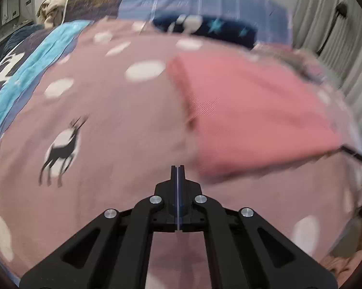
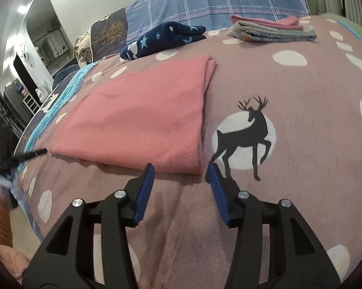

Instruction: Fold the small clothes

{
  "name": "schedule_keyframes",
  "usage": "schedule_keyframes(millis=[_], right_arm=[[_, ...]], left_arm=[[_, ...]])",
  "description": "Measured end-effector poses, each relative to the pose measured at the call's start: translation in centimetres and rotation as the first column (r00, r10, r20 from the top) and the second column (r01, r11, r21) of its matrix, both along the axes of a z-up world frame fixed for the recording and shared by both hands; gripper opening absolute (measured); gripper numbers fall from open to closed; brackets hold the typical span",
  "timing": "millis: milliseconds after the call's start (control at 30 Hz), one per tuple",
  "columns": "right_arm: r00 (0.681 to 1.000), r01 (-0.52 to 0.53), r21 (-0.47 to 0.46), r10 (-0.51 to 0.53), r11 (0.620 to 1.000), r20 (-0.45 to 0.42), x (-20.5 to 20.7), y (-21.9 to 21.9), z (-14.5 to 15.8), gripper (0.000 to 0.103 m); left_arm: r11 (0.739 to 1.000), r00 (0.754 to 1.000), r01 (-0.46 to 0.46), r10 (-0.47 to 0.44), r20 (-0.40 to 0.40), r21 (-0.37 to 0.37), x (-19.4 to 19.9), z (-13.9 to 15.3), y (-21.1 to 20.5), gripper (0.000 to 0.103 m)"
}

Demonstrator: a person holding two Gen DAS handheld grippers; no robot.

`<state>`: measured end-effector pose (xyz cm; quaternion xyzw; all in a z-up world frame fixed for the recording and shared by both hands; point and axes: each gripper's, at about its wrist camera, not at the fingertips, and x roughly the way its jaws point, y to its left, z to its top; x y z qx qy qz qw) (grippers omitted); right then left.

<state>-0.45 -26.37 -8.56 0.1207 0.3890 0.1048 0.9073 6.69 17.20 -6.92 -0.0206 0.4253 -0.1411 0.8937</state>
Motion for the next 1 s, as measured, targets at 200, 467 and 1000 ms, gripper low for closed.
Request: schedule_keyframes(millis=[200, 467, 1000], right_arm=[[1.000, 0.004, 0.020, -0.005, 1.000, 0.023, 1.0, -0.3, 0.6, 0.033], [0.998, 0.067, -0.033, -0.068, 0.997, -0.002, 1.7, -3.1, -0.4, 0.033], [0.999, -0.027, -0.123, 0.029, 0.992, 0.019, 3.9, -4.0, -0.6, 0.033]], left_arm=[[0.972, 0.968, 0.233, -0.235, 0.087, 0.035, 0.5, 1.7, -9.6, 0.034], [0.908, 0.930, 0.327, -0.359, 0.082, 0.262, -0.3, -0.3, -19.1, 0.036], [0.719, 0.729, 0.656, -0.682, 0.053, 0.229, -2.6, -0.8, -36.0, 0.042]])
